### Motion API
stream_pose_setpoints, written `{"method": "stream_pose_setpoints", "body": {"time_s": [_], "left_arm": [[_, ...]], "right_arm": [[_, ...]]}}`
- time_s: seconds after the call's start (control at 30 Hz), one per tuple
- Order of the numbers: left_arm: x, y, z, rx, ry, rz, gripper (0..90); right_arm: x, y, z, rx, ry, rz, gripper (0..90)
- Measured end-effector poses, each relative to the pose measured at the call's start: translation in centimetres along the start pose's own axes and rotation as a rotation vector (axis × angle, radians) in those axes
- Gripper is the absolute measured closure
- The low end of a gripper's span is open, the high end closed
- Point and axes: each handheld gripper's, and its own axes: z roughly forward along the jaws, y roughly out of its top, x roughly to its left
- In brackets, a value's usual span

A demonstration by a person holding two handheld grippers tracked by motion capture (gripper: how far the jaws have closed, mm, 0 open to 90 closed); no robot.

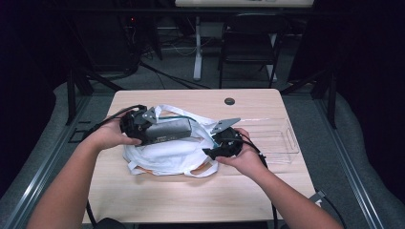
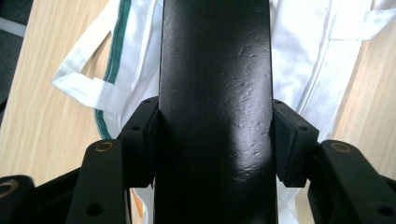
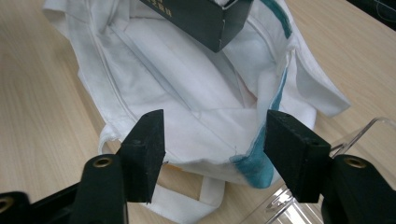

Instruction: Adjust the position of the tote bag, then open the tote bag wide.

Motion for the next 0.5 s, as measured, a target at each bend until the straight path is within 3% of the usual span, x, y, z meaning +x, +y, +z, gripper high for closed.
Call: {"method": "stream_pose_setpoints", "body": {"time_s": [0.5], "left_arm": [[0.0,2.0,-0.8,-0.027,-0.004,0.032,43.3]], "right_arm": [[-1.6,1.5,-1.5,0.038,-0.024,-0.112,35.3]]}}
